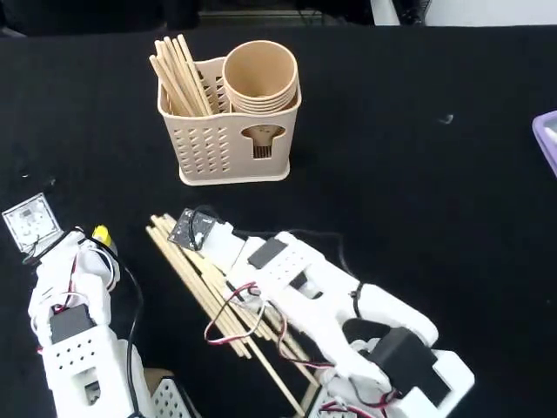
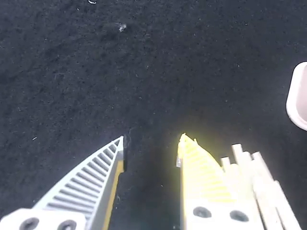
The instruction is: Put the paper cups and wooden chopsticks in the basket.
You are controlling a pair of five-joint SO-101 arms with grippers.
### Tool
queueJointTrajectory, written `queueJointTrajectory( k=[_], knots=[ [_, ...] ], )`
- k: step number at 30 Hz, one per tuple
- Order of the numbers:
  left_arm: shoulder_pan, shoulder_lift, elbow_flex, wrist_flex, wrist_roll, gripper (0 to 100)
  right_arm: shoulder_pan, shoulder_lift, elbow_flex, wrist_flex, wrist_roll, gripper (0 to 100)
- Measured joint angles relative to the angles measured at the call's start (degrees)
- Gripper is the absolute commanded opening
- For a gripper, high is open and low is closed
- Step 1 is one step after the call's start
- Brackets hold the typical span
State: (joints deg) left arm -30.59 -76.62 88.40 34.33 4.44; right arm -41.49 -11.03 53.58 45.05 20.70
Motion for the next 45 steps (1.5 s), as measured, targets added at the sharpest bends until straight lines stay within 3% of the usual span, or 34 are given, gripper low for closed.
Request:
queueJointTrajectory(
  k=[13,19,25,31,39,45],
  knots=[
    [0.00,0.00,0.00,0.00,0.00,19,12.04,-16.53,0.09,10.90,9.85,1.1],
    [0.00,0.00,0.00,0.00,0.00,19,9.41,-16.97,0.70,6.15,8.35,1.1],
    [0.00,0.00,0.00,0.00,0.00,19,4.04,-4.48,-2.81,-0.35,4.31,1.5],
    [0.00,0.00,0.00,0.00,0.00,19,3.43,5.10,-7.65,-0.88,4.22,19.7],
    [0.00,0.00,0.00,0.00,0.00,19,3.52,5.80,-7.91,-1.14,4.04,10.3],
    [0.00,0.00,0.00,0.00,0.00,19,3.52,5.80,-6.95,-1.14,7.03,8.8]
  ],
)
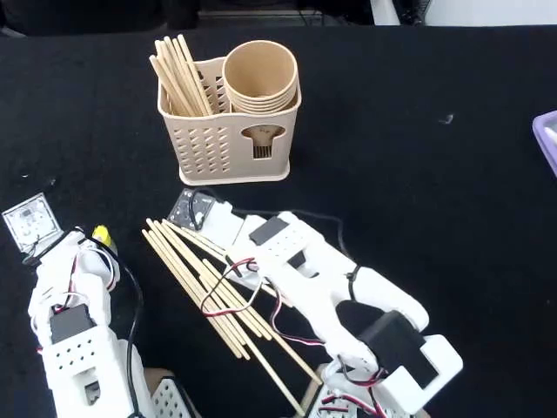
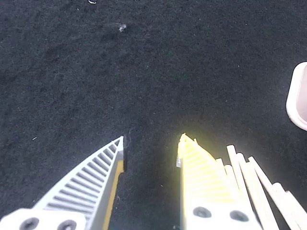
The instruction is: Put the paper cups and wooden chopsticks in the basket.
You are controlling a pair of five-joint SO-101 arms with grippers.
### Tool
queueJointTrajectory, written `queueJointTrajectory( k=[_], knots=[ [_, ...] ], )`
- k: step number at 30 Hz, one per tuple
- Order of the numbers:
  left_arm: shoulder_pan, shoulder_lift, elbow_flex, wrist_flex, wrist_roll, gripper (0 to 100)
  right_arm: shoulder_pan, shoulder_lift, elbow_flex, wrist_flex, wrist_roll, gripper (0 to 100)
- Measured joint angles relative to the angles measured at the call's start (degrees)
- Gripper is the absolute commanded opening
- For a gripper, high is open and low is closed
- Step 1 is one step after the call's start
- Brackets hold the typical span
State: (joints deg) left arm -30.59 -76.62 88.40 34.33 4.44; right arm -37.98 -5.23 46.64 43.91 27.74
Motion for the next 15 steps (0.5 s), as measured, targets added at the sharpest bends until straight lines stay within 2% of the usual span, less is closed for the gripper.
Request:
queueJointTrajectory(
  k=[2,4,9,15],
  knots=[
    [0.00,0.00,0.00,0.00,0.00,19,0.09,0.00,0.62,0.00,0.26,6.7],
    [0.00,0.00,0.00,0.00,0.00,19,0.09,0.00,0.88,0.00,0.53,0.5],
    [0.00,0.00,0.00,0.00,0.00,19,0.09,0.00,0.88,0.35,0.62,1.1],
    [0.00,0.00,0.00,0.00,0.00,19,1.05,-6.15,-2.29,11.60,0.79,1.1]
  ],
)
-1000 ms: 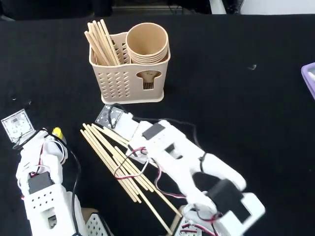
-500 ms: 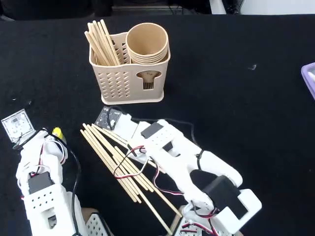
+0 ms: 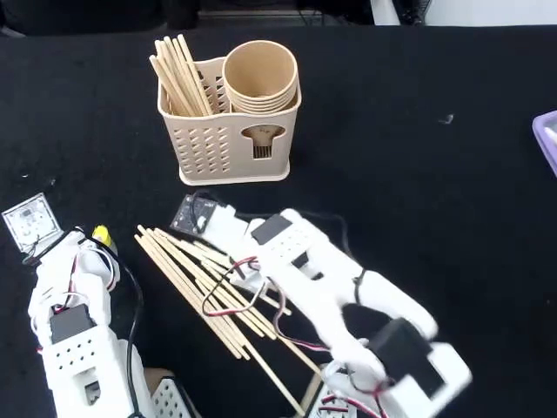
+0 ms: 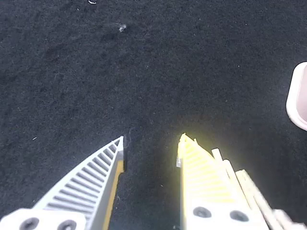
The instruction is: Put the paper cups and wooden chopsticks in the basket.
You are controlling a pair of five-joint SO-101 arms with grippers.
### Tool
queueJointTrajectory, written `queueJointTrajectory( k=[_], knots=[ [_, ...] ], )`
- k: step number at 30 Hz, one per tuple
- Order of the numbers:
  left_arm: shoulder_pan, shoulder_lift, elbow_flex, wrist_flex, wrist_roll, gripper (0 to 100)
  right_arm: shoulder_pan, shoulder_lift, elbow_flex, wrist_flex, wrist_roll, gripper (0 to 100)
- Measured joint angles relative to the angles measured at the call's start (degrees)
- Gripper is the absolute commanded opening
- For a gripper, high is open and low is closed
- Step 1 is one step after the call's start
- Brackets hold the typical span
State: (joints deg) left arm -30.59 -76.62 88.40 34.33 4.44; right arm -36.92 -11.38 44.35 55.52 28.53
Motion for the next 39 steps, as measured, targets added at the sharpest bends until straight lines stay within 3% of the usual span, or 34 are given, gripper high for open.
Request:
queueJointTrajectory(
  k=[10,18,27,30,39],
  knots=[
    [0.00,0.00,0.00,0.00,0.00,19,2.11,-24.53,-0.70,4.48,-0.44,1.1],
    [0.00,0.00,0.00,0.00,0.00,19,-4.04,-36.40,-5.45,5.98,-7.65,1.1],
    [0.00,0.00,0.00,0.00,0.00,19,-1.32,-20.92,8.70,-5.71,-3.52,3.8],
    [0.00,0.00,0.00,0.00,0.00,19,-0.35,-14.68,8.79,-9.14,-3.08,9.7],
    [0.00,0.00,0.00,0.00,0.00,19,0.88,5.01,0.00,-10.55,-3.08,10.0]
  ],
)
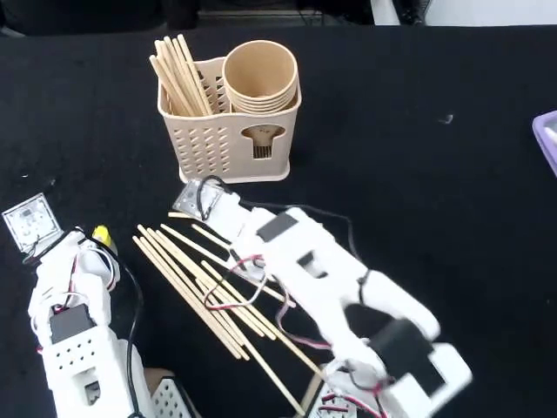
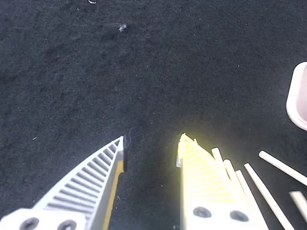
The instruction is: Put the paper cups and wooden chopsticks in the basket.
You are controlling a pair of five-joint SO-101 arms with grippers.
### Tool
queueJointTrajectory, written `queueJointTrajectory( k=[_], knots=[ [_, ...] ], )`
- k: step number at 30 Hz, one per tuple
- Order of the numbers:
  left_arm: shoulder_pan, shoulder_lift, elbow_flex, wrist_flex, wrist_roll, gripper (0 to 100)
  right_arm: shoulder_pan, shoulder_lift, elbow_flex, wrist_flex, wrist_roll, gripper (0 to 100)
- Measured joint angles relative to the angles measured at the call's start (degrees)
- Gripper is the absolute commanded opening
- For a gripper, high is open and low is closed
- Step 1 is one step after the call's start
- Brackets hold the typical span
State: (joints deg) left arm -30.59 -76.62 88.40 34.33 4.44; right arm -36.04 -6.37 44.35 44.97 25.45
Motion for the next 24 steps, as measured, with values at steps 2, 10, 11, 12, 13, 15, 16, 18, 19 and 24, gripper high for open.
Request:
queueJointTrajectory(
  k=[2,10,11,12,13,15,16,18,19,24],
  knots=[
    [0.00,0.00,0.00,0.00,0.00,19,-1.23,1.23,-1.05,0.88,0.00,10.0],
    [0.00,0.00,0.00,0.00,0.00,19,-7.82,2.20,-1.93,4.57,0.18,17.6],
    [0.00,0.00,0.00,0.00,0.00,19,-8.00,2.20,-1.93,4.57,0.18,19.5],
    [0.00,0.00,0.00,0.00,0.00,19,-8.00,2.20,-1.93,4.57,0.09,21.1],
    [0.00,0.00,0.00,0.00,0.00,19,-8.00,2.20,-1.93,4.57,0.00,21.7],
    [0.00,0.00,0.00,0.00,0.00,19,-8.00,2.20,-1.93,4.57,0.00,21.0],
    [0.00,0.00,0.00,0.00,0.00,19,-7.82,2.20,-1.93,4.31,0.00,20.5],
    [0.00,0.00,0.00,0.00,0.00,19,-6.77,2.20,-1.93,3.34,0.79,20.1],
    [0.00,0.00,0.00,0.00,0.00,19,-6.33,2.20,-1.93,2.90,1.93,20.1],
    [0.00,0.00,0.00,0.00,0.00,19,-4.48,2.20,-1.93,2.29,4.57,20.0]
  ],
)
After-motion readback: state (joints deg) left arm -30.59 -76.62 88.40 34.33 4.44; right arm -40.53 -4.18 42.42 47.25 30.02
